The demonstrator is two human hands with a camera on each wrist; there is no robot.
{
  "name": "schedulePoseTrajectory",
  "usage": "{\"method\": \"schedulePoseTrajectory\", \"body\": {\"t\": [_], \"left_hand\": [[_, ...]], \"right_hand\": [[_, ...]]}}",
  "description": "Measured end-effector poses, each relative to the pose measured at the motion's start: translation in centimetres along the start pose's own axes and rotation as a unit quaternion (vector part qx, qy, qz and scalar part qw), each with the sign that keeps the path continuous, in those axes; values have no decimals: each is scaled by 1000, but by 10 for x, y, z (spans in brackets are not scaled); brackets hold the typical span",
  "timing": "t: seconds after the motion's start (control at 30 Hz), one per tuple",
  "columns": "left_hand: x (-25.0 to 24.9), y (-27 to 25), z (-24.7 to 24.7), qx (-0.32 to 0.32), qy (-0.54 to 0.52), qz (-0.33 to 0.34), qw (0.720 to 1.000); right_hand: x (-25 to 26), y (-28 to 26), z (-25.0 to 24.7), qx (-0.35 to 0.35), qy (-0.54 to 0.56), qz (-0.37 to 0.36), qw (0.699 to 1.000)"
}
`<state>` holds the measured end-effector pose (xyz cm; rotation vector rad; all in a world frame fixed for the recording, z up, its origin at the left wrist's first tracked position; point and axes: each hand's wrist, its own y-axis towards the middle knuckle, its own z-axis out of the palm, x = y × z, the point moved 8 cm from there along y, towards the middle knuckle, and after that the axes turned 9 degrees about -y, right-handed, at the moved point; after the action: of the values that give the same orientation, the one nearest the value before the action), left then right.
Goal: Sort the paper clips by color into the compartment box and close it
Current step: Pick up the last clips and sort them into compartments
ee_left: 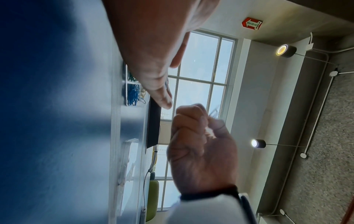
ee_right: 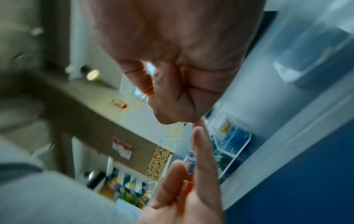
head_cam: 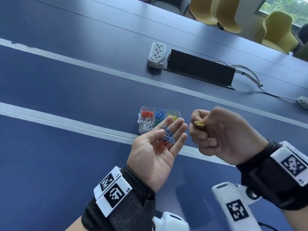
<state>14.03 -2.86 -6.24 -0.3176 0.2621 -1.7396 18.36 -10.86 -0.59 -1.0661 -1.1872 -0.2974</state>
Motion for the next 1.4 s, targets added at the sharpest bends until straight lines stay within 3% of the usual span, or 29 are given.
{"method": "schedulePoseTrajectory", "body": {"t": [0.1,0.2,0.3,0.37,0.43,0.53,0.6,0.77,0.97,1.17,1.3,1.4], "left_hand": [[1,-1,-2,-8,5,-8,1000],[1,0,-4,-20,9,-8,1000],[0,0,-5,-29,10,-2,1000],[0,0,-6,-35,13,1,999],[1,1,-7,-41,17,0,999],[2,1,-7,-43,14,-2,999],[1,2,-8,-44,12,-1,999],[-1,2,-8,-43,7,0,999],[-1,1,-8,-38,12,-1,999],[-1,0,-9,-29,-3,0,1000],[-1,-2,-5,-4,-9,0,1000],[1,-2,-5,3,-22,-4,1000]], "right_hand": [[6,5,-6,4,116,-1,993],[10,18,-12,-13,126,-2,992],[11,34,-21,-64,44,13,997],[16,45,-27,-108,-83,14,991],[24,54,-28,-138,-257,15,956],[34,67,-24,-131,-485,17,865],[39,71,-20,-118,-545,16,830],[50,69,-11,-136,-601,-11,788],[58,63,-11,-156,-576,-49,801],[62,35,-1,-159,-549,-131,810],[42,16,25,-89,-605,-141,779],[31,13,31,-81,-628,-131,762]]}}
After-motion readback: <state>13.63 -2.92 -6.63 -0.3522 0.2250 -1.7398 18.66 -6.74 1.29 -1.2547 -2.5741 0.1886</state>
